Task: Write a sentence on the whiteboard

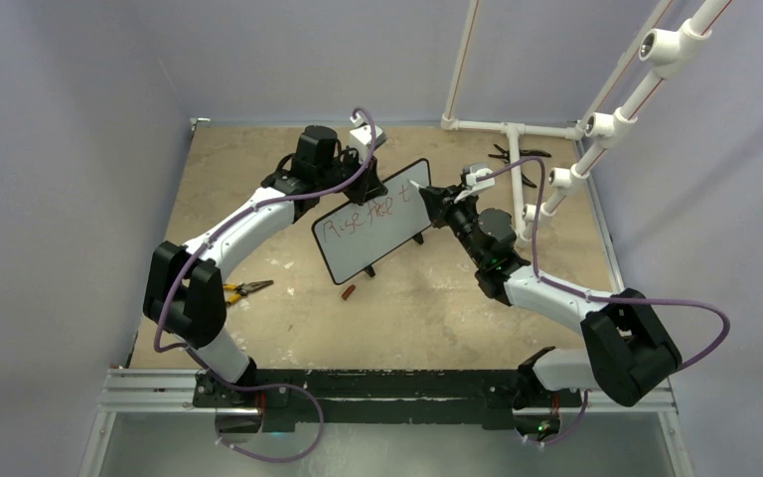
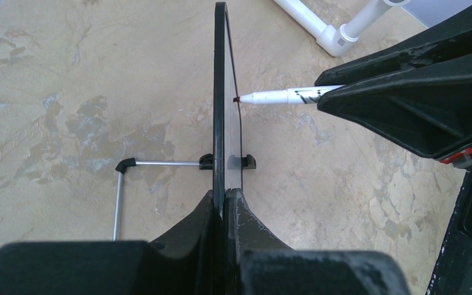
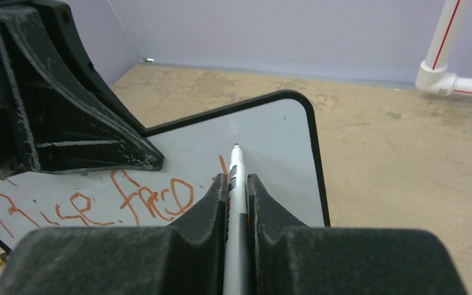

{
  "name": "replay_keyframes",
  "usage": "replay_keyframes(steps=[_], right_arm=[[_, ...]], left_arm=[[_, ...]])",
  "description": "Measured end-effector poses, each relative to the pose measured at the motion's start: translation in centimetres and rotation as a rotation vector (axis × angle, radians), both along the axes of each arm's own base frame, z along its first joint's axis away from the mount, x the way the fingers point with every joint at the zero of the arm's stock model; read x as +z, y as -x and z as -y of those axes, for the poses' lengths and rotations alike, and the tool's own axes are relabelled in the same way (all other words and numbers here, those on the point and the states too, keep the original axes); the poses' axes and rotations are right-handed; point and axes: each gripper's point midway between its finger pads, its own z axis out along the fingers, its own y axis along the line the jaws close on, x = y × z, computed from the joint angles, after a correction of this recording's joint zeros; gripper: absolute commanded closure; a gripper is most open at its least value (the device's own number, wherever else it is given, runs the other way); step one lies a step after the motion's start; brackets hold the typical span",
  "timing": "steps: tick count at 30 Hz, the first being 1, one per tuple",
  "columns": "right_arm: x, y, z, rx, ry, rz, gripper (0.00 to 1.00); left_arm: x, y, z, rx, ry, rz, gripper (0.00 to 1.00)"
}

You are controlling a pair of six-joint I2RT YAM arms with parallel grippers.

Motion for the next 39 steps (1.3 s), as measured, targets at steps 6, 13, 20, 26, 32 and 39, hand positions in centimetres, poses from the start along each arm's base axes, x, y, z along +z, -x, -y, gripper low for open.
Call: replay_keyframes(steps=[6,13,20,26,32,39], right_arm=[[-1.4,-0.4,-0.2,0.0,0.016,-0.027,1.0],[-2.0,-0.3,0.0,-0.009,0.019,-0.034,1.0],[-5.5,0.7,0.6,-0.009,0.053,-0.11,1.0],[-6.0,0.8,0.7,-0.011,0.061,-0.121,1.0],[-5.5,0.5,0.8,-0.024,0.057,-0.11,1.0],[-4.0,0.0,0.5,-0.026,0.041,-0.077,1.0]], left_arm=[[0.0,0.0,0.0,0.003,0.002,-0.002,1.0],[0.0,0.0,0.0,0.008,0.007,0.002,1.0],[0.0,0.0,-0.1,0.01,0.007,0.004,1.0],[0.1,0.0,-0.1,0.01,0.008,0.005,1.0],[0.1,0.0,-0.1,0.01,0.008,0.006,1.0],[0.1,0.0,-0.1,0.01,0.008,0.006,1.0]])
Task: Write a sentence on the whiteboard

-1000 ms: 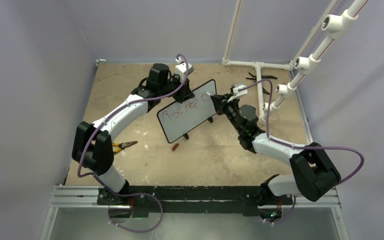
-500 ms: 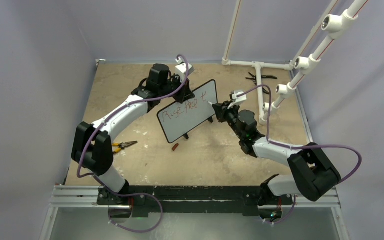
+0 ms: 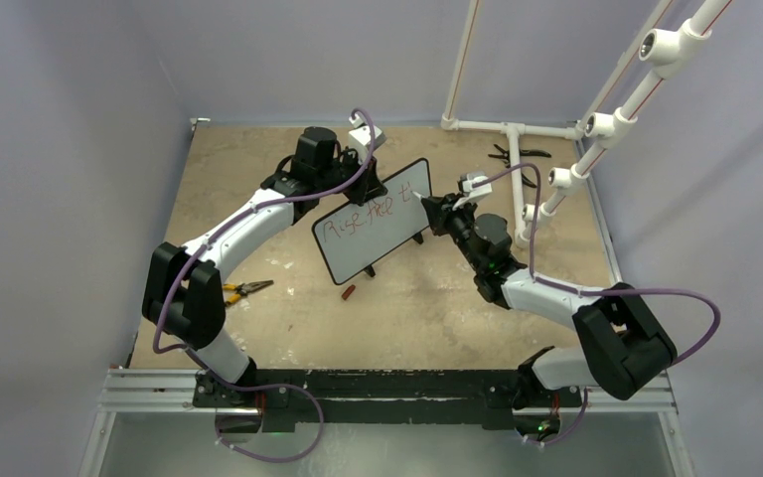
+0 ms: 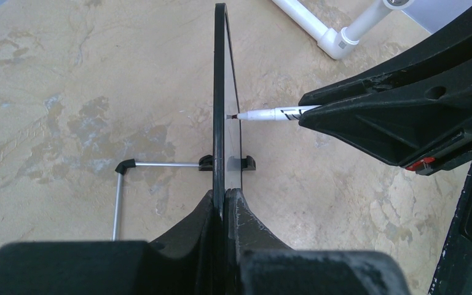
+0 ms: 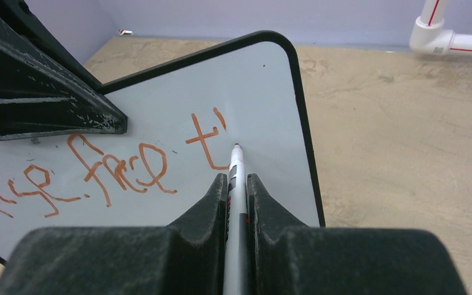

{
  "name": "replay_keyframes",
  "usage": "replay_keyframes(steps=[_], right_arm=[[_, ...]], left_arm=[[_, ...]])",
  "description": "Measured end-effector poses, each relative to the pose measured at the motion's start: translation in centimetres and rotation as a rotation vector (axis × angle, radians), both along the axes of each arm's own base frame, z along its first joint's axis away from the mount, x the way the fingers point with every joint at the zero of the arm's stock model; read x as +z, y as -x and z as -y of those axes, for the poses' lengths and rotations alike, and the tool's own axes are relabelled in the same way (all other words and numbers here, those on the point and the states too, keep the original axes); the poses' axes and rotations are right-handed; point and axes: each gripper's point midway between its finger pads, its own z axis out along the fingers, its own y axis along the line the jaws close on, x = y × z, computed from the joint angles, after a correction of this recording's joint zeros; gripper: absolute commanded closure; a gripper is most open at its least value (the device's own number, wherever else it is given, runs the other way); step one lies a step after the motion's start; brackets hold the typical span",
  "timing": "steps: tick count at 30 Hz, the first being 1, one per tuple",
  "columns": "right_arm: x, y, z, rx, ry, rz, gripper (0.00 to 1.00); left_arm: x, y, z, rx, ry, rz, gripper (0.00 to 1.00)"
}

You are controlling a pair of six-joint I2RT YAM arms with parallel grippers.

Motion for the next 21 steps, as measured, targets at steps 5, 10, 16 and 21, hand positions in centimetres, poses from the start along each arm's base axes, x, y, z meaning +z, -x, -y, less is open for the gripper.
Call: replay_keyframes(steps=[5,10,16,21], right_arm=[[0.3,-0.1,0.0,0.0,-0.005,0.009,1.0],[0.5,-0.1,-0.1,0.0,-0.003,0.012,1.0],[1.2,-0.3,-0.2,0.0,-0.005,0.032,1.0],[1.3,-0.4,-0.2,0.0,-0.007,0.035,1.0]], left_arm=[[0.0,0.0,0.1,-0.001,0.0,0.0,1.0],[0.0,0.0,0.1,-0.001,0.0,0.0,1.0],[0.0,0.0,0.0,0.0,-0.001,0.0,1.0],[0.0,0.0,0.0,0.001,-0.001,0.0,1.0]])
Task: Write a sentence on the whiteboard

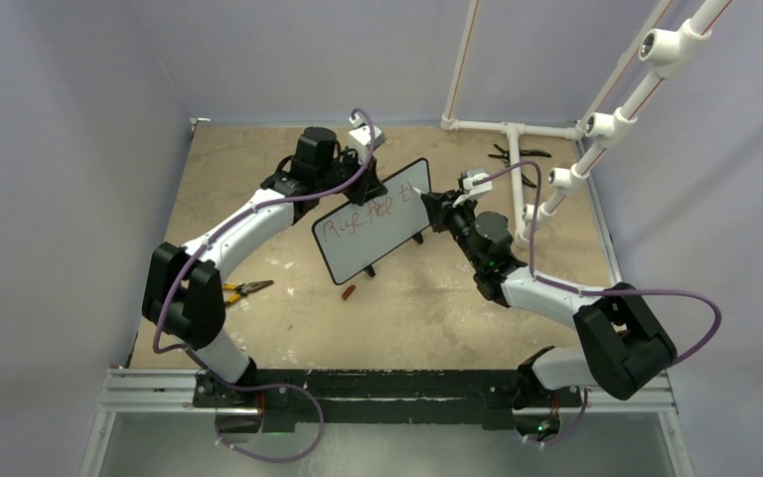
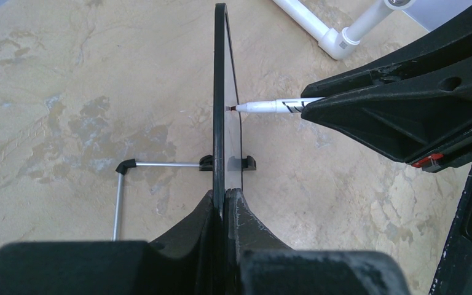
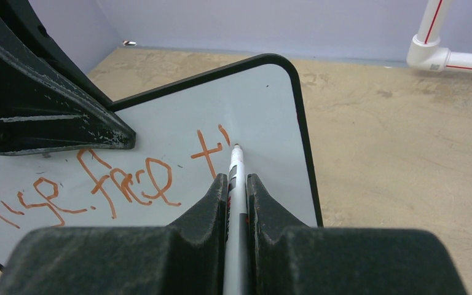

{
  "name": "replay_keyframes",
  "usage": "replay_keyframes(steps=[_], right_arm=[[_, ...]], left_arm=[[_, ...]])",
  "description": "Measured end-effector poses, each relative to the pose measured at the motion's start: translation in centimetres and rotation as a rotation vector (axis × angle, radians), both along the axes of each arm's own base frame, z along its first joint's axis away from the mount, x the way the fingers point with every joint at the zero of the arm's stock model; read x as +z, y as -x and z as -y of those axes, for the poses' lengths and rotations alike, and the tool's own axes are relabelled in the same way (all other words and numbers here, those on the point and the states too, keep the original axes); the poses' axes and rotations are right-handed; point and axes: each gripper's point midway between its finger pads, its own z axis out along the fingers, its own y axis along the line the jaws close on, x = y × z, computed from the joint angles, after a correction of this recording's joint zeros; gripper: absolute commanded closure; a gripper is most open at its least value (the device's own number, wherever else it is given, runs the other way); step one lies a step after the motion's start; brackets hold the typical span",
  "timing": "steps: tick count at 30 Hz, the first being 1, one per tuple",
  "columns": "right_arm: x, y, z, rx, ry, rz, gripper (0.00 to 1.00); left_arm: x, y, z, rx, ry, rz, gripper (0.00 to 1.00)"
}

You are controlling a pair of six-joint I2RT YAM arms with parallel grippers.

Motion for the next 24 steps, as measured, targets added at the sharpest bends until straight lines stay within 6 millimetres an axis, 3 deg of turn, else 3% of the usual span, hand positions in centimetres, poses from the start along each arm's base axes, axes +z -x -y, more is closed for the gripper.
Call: replay_keyframes(steps=[10,18,24], right_arm=[[-0.6,-0.1,-0.1,0.0,-0.002,-0.014,1.0],[-3.2,0.5,0.2,0.0,0.02,-0.077,1.0],[-3.8,0.5,0.2,-0.001,0.029,-0.092,1.0]], left_arm=[[0.0,-0.1,-0.1,0.005,-0.002,0.001,1.0],[0.0,0.0,-0.1,0.006,-0.003,0.001,1.0],[0.0,-0.1,-0.1,0.012,-0.002,-0.001,1.0]])
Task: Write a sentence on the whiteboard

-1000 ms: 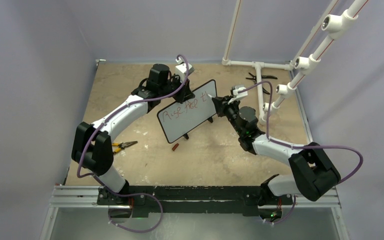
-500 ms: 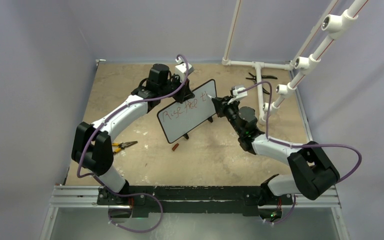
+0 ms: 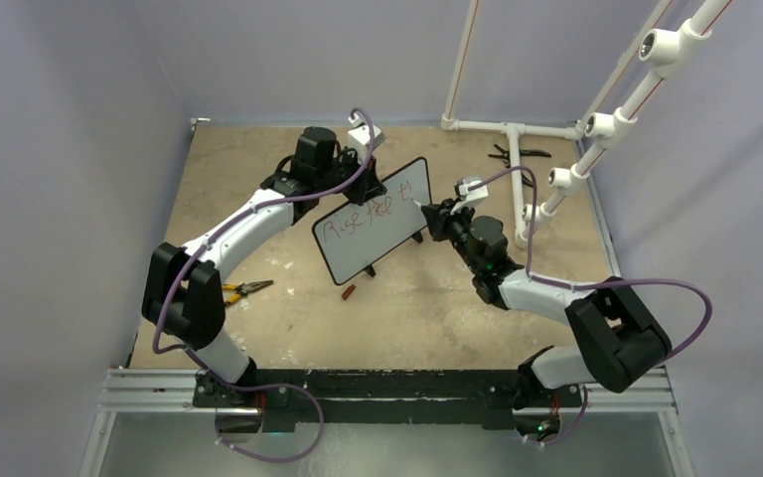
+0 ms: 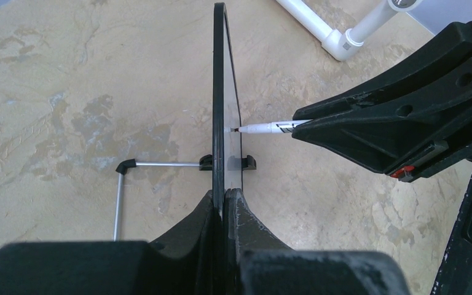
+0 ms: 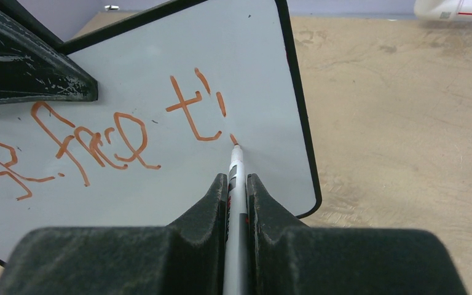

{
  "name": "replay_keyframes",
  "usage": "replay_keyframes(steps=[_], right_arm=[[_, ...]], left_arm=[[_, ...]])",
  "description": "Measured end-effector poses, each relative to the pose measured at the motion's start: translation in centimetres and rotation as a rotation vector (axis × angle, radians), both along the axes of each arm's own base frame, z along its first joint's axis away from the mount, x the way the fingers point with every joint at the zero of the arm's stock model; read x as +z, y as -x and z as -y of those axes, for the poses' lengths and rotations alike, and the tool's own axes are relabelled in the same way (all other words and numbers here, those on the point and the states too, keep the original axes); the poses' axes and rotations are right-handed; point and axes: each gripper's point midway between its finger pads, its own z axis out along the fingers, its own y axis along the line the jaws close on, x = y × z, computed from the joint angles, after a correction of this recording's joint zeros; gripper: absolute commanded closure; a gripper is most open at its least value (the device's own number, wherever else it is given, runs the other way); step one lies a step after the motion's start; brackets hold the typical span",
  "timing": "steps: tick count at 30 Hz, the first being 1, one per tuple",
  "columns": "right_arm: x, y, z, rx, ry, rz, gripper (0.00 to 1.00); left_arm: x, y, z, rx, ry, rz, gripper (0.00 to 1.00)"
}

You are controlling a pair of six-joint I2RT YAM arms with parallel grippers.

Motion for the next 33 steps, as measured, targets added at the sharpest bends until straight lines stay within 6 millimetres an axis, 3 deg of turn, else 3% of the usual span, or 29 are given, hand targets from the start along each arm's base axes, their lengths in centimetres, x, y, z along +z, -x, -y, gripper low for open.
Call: replay_keyframes(steps=[8,15,33], right_arm=[[0.2,-0.1,-0.1,0.0,0.0,0.003,1.0],[1.9,-0.7,-0.4,0.001,-0.018,0.038,1.0],[2.7,-1.0,-0.5,-0.004,-0.031,0.059,1.0]], left_arm=[[0.0,0.0,0.0,0.003,0.001,-0.001,1.0],[-0.1,-0.2,-0.1,0.013,-0.003,0.002,1.0],[0.0,-0.2,-0.2,0.019,0.002,0.003,1.0]])
